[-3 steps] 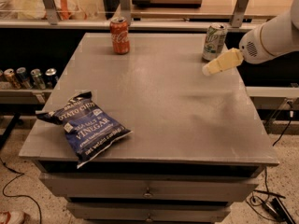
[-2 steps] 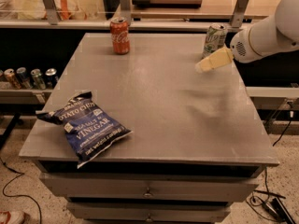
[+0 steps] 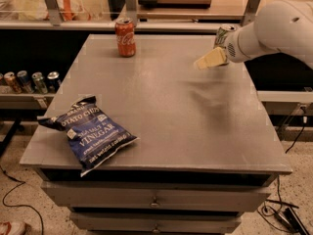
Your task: Move 7up can near blue chip bag
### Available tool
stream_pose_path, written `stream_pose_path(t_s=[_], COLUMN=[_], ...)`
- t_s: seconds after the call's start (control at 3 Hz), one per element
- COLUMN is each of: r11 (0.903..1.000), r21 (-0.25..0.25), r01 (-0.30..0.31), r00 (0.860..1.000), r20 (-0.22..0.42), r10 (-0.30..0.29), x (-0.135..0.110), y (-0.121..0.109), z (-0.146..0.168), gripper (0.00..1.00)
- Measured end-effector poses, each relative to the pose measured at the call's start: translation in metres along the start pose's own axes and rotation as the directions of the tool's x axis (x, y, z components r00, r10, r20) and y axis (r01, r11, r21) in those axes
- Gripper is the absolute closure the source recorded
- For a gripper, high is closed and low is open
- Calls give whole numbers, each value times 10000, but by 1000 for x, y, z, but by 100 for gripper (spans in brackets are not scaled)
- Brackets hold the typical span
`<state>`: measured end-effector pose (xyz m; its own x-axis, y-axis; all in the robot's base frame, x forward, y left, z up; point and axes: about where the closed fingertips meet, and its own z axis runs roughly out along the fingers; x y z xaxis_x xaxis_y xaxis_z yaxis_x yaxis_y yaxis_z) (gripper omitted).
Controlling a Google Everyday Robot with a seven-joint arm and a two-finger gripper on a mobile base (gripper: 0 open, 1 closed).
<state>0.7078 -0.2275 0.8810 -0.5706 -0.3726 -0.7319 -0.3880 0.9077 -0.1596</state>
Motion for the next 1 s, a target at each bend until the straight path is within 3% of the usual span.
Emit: stream_pose_path(t_s=[0.33, 1.0], r11=[9973, 9813], r21=[575, 1283], r01=[-447, -1434], r00=[9989, 9896], r20=[138, 330], r10=[440, 1403], x=[-10, -14], y=[-10, -36], z=[24, 52], gripper=[0, 0])
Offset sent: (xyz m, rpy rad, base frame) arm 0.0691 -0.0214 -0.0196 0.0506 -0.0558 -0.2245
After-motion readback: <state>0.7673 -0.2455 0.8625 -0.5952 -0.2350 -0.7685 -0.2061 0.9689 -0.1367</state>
